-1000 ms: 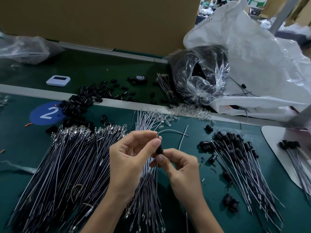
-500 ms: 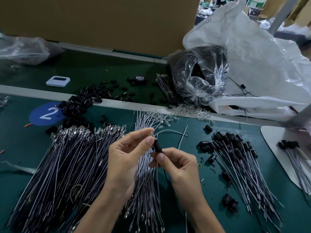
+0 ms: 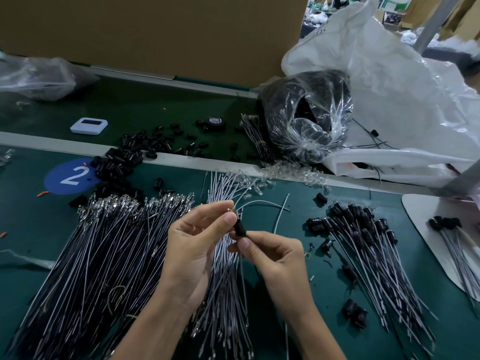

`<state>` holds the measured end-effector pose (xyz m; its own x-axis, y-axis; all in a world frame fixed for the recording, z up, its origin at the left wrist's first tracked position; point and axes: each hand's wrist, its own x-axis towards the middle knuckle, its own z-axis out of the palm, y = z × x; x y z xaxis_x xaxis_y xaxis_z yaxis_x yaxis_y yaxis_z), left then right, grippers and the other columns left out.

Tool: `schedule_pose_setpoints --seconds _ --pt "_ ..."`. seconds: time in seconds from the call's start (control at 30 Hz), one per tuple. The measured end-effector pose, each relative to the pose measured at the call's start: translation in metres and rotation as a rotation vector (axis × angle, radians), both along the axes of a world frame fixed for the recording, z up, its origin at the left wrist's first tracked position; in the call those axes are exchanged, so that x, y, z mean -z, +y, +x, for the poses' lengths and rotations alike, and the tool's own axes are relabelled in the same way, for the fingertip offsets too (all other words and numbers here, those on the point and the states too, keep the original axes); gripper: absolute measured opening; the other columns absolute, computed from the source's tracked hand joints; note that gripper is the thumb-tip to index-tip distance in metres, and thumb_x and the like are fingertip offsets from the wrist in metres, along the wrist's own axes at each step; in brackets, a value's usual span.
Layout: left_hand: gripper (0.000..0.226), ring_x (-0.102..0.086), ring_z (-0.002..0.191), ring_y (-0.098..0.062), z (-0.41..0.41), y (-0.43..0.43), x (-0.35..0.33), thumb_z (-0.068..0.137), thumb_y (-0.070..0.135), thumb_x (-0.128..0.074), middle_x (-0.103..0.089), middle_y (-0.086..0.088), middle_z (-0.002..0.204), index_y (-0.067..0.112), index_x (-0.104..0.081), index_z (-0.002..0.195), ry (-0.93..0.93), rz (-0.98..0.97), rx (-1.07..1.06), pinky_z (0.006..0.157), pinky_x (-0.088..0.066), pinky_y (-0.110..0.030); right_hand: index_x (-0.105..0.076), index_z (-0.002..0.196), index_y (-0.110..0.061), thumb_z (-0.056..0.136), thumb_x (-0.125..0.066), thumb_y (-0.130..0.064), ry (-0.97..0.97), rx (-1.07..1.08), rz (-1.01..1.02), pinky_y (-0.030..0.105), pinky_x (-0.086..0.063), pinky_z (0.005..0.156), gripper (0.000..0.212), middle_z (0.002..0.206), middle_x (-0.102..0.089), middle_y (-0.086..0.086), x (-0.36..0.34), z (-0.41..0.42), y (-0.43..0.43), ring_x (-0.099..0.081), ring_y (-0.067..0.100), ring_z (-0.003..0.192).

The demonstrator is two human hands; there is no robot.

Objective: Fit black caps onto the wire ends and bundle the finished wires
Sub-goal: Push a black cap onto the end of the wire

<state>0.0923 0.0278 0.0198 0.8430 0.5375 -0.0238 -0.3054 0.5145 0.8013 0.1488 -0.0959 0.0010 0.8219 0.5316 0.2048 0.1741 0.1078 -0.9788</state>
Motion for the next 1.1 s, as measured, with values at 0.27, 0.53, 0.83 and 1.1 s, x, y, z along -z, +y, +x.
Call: schedule_pose_setpoints --seconds 0.27,0.53,0.83,1.1 --pt "0.055 -0.071 0.079 -0.014 -0.0012 0.0001 -0.0022 0.033 0.038 -0.098 -0.075 -0.008 0.082 0.013 -0.079 0.079 0.005 0.011 0.0 0.075 -0.057 -0.021 -0.078 0.094 -0.028 0.083 -0.069 -0.021 0.002 -0.002 -0.004 0.029 -0.057 0.075 0.016 0.08 -0.076 0.002 -0.0001 0.0003 0.0003 -0.073 0.021 0.08" --pt "0.034 -0.072 0.076 -0.014 -0.0009 -0.0022 -0.0046 0.044 0.019 -0.089 -0.075 -0.008 0.079 0.015 -0.079 0.076 0.003 0.016 -0.031 0.07 -0.056 -0.019 -0.079 0.091 -0.026 0.083 -0.069 -0.021 0.002 -0.014 -0.009 0.021 -0.054 0.072 0.014 0.077 -0.076 0.002 0.0 -0.0001 0.0 -0.073 0.021 0.078" --pt "0.034 -0.071 0.075 -0.011 -0.0008 -0.0052 -0.0068 0.049 0.019 -0.081 -0.075 -0.004 0.076 0.021 -0.079 0.083 -0.014 0.053 -0.11 0.07 -0.055 -0.019 -0.078 0.093 -0.024 0.085 -0.07 -0.027 -0.046 -0.024 -0.056 0.039 -0.057 0.076 0.012 0.078 -0.076 0.0 -0.0005 -0.0004 -0.0001 -0.072 0.021 0.077" --pt "0.037 -0.073 0.077 -0.014 -0.0017 -0.008 -0.0069 0.057 0.023 -0.081 -0.076 -0.007 0.08 0.029 -0.078 0.093 -0.019 0.232 -0.212 0.07 -0.054 -0.019 -0.08 0.088 -0.021 0.084 -0.07 -0.025 -0.057 -0.005 -0.072 0.034 -0.057 0.075 0.011 0.076 -0.076 -0.001 0.0022 -0.0011 0.0002 -0.072 0.018 0.077"
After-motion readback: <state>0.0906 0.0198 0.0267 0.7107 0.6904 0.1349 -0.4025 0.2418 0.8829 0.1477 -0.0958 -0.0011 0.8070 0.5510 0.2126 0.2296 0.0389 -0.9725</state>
